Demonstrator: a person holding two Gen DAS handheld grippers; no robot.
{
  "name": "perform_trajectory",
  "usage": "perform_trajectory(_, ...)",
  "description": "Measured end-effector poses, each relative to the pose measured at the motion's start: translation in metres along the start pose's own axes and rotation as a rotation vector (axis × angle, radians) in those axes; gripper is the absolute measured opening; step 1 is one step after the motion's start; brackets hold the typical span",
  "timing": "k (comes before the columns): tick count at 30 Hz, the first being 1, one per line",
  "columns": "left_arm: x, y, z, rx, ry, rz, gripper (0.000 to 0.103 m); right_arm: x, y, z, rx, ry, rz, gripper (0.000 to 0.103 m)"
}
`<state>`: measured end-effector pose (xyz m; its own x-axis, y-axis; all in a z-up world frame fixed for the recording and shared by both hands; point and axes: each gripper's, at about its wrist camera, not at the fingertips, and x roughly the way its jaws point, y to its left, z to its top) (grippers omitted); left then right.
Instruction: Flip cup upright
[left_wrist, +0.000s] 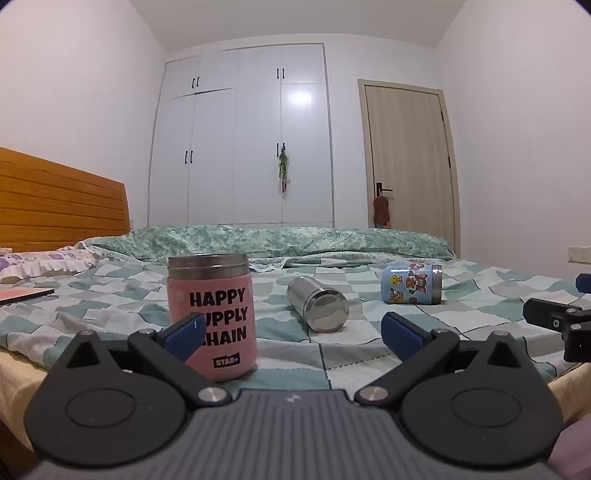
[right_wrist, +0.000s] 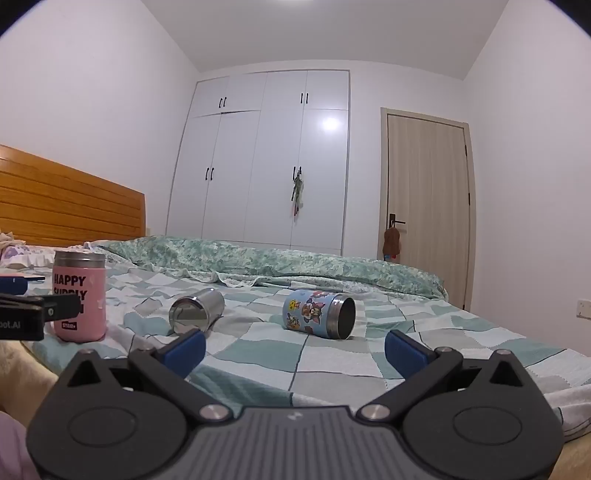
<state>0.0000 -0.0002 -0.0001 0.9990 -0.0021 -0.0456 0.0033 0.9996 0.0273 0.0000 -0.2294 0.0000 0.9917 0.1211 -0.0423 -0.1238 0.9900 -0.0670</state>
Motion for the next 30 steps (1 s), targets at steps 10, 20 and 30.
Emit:
perform_trajectory(10, 0.0022, -0.0011, 0.0011, 0.004, 0.013, 0.001, 0.103, -0.0003, -0.0011, 0.0005, 0.008, -0.004, 0.000, 0.103)
perform_trajectory(20, 0.0041, -0.0015, -0.0005, 0.006, 0.017, 0.000, 0.103, 0.0001, -0.0013, 0.0005, 0.011, -0.004, 0.000, 0.103)
perform_trajectory(30, 0.0041, -0.0019, -0.0003, 0.005, 0.016, -0.001, 0.103, 0.0005, -0.0014, 0.0005, 0.012, -0.005, 0.001, 0.103)
